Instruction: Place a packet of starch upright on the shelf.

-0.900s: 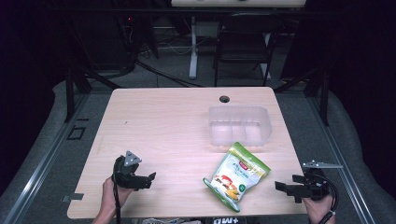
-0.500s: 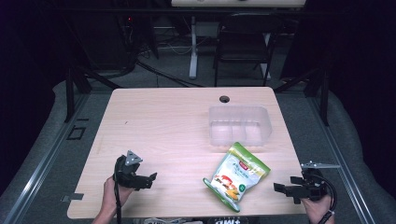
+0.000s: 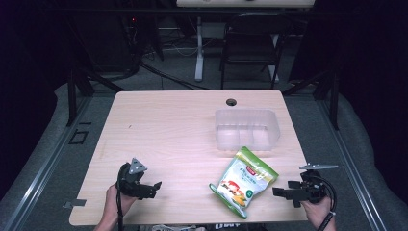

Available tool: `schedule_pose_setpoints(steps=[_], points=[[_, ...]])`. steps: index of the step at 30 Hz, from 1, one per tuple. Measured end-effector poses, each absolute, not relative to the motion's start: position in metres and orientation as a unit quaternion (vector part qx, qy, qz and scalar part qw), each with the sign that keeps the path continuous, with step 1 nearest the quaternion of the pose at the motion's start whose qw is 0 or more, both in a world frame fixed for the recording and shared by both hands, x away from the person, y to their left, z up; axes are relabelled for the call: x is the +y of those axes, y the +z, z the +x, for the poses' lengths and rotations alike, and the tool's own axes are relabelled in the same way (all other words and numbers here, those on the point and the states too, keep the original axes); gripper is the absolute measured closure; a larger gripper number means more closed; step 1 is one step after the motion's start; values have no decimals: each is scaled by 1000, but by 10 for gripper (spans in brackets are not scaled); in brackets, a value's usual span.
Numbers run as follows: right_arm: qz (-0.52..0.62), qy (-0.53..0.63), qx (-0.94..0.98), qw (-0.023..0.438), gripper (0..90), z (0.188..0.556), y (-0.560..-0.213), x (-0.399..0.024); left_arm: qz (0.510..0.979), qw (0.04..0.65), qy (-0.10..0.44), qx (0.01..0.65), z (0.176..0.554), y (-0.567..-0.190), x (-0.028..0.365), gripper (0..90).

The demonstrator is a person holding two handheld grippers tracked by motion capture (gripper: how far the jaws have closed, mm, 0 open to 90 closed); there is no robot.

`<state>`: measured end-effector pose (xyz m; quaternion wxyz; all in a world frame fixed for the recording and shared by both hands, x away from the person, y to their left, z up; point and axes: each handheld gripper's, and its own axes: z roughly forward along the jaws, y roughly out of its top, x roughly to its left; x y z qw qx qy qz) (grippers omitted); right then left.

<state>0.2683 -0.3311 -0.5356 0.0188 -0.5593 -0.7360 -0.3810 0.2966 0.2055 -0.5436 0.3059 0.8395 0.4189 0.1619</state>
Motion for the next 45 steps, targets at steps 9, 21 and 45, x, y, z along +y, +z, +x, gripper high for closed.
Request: schedule_pose_setpoints(steps=[9, 21, 45], points=[[-567, -377, -731, 50, 75, 285, -547, -331, 841, 306, 164, 415, 300, -546, 202, 70], [-571, -370, -730, 62, 80, 306, -556, -327, 847, 303, 163, 405, 303, -545, 197, 74], [-584, -356, -726, 71, 141, 326, -564, -310, 847, 316, 157, 398, 303, -543, 200, 75]])
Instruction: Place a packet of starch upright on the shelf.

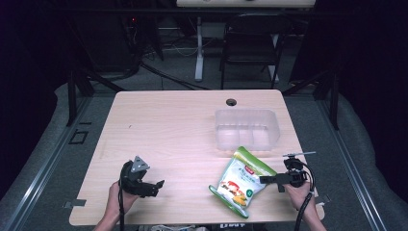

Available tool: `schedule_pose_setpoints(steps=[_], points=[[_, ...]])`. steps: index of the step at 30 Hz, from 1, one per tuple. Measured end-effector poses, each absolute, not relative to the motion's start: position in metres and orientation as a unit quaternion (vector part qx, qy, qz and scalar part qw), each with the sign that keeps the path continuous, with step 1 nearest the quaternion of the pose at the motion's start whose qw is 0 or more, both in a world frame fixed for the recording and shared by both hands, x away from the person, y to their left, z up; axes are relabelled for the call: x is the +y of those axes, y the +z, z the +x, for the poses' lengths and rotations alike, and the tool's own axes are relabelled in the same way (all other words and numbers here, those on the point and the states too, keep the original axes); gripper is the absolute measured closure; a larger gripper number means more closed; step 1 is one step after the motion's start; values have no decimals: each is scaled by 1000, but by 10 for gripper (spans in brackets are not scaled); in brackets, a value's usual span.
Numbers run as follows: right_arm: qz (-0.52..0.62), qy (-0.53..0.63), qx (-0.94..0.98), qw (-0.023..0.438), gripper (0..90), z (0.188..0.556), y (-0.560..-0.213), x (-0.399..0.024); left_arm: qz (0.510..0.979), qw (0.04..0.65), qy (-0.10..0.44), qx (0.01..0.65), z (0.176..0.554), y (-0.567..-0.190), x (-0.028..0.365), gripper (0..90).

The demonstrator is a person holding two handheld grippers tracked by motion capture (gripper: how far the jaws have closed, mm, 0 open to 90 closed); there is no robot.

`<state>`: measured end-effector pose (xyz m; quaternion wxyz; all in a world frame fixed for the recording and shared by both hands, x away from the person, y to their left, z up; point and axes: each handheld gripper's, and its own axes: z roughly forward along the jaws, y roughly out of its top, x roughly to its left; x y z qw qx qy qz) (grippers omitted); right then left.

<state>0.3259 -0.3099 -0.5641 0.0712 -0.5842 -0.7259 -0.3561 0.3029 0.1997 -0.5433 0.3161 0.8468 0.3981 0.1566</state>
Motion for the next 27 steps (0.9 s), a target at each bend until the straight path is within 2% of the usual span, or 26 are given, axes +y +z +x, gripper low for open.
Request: schedule_pose_setpoints(steps=[6, 9, 12, 14, 17, 27], points=[[-594, -378, -705, 81, 182, 327, -565, -315, 848, 315, 157, 396, 304, -545, 196, 76], [-602, -394, -690, 77, 262, 326, -561, -317, 850, 315, 157, 392, 304, -544, 197, 78], [-601, -408, -683, 72, 299, 326, -559, -318, 848, 317, 162, 393, 304, -544, 195, 78], [-603, -417, -676, 78, 366, 326, -558, -318, 851, 315, 156, 390, 305, -544, 194, 79], [-600, -426, -672, 85, 419, 327, -558, -318, 852, 316, 157, 387, 305, -546, 193, 79], [-593, -389, -702, 64, 439, 336, -562, -297, 855, 316, 155, 382, 306, -546, 191, 81]])
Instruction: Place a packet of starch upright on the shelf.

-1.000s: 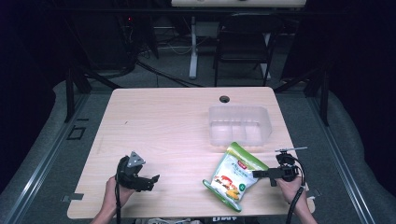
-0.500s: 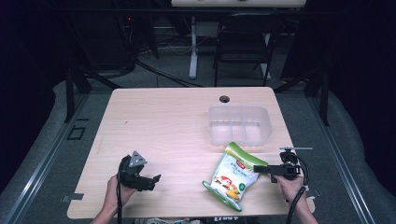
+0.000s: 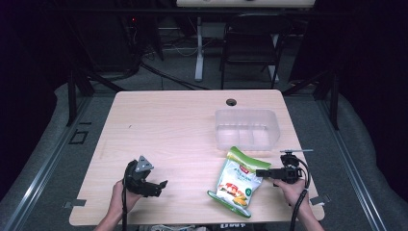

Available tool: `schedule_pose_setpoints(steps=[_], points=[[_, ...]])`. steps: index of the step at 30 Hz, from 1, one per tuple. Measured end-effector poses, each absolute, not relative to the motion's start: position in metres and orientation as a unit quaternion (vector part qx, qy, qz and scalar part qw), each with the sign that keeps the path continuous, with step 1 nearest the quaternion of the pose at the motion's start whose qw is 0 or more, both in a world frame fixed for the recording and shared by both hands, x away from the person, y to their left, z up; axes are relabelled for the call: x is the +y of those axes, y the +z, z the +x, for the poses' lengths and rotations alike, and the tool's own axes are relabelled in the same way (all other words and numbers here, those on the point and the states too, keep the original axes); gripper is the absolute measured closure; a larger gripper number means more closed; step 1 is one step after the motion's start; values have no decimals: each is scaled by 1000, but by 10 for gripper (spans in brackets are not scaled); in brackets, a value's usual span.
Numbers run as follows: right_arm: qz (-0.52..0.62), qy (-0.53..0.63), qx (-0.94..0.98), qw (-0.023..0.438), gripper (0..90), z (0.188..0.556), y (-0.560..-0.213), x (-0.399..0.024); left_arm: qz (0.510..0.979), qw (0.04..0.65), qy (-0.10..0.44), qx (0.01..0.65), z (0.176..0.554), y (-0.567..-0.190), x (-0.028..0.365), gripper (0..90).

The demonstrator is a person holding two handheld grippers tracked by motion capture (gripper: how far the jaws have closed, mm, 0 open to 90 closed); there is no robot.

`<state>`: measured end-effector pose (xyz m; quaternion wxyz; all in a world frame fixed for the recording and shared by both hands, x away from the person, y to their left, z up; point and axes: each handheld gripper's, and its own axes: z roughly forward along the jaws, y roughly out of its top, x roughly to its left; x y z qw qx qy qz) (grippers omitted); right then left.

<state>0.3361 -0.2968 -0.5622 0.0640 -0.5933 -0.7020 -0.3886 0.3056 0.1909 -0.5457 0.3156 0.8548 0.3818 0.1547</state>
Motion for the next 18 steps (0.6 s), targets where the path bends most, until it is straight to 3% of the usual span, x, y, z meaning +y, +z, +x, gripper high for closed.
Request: schedule_pose_setpoints(steps=[3, 6, 13, 18], points=[[-589, -379, -711, 59, 451, 339, -563, -289, 856, 316, 153, 380, 305, -545, 191, 81], [-584, -368, -721, 55, 520, 342, -565, -282, 856, 316, 154, 379, 305, -545, 192, 82], [-564, -367, -738, 50, 762, 346, -567, -268, 856, 318, 153, 377, 304, -545, 191, 84], [-548, -364, -752, 46, 859, 345, -565, -263, 856, 318, 154, 377, 304, -544, 192, 85]])
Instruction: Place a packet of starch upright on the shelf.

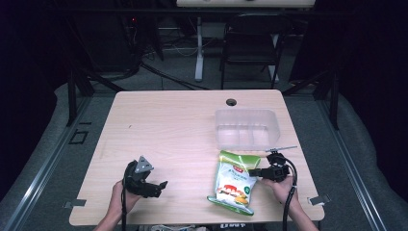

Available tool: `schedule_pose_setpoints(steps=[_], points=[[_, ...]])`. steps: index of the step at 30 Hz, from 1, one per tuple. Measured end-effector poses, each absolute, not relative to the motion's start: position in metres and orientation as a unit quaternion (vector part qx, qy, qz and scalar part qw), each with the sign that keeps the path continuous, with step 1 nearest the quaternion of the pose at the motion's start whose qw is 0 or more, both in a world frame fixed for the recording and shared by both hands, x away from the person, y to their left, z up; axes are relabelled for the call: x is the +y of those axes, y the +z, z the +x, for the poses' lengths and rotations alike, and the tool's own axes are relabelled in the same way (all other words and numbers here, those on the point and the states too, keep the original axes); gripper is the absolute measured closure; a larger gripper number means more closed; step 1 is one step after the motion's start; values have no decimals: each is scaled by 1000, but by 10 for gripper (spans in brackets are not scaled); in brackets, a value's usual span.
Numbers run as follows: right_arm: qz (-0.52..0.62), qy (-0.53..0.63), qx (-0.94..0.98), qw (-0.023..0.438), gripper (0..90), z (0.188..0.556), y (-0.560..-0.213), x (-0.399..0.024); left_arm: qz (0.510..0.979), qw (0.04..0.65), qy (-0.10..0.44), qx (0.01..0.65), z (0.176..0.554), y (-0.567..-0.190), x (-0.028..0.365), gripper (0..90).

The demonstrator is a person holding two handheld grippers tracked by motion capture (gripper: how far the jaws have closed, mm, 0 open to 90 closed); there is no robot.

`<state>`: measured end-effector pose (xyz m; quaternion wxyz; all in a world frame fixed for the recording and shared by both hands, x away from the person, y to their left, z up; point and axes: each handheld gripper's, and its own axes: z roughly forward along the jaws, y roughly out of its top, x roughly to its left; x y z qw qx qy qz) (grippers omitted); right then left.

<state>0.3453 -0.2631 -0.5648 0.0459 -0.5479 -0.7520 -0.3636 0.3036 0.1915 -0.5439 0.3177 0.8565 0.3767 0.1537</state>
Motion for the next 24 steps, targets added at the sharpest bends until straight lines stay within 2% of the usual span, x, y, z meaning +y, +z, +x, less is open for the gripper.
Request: schedule_pose_setpoints(steps=[2, 6, 9, 13, 16, 17, 20, 22, 23, 24], points=[[-543, -356, -760, 28, 874, 342, -561, -259, 855, 319, 156, 378, 303, -544, 192, 86], [-507, -311, -802, -45, 886, 332, -551, -244, 855, 322, 153, 376, 302, -543, 193, 86], [-500, -288, -814, -72, 886, 327, -548, -240, 855, 321, 156, 376, 302, -543, 194, 86], [-507, -298, -807, -59, 872, 328, -550, -244, 855, 322, 157, 375, 302, -543, 193, 86], [-522, -312, -793, -39, 776, 331, -553, -248, 856, 322, 157, 374, 302, -543, 192, 87], [-528, -318, -787, -33, 711, 333, -555, -249, 856, 322, 156, 374, 302, -543, 192, 87], [-545, -336, -768, -5, 628, 339, -560, -254, 858, 320, 151, 371, 302, -544, 191, 87], [-546, -335, -768, -1, 639, 340, -561, -255, 859, 319, 152, 370, 302, -544, 191, 87], [-540, -336, -772, -5, 702, 339, -561, -252, 859, 319, 152, 370, 302, -543, 191, 88], [-540, -336, -772, -5, 702, 339, -561, -252, 859, 319, 152, 370, 302, -543, 191, 88]])
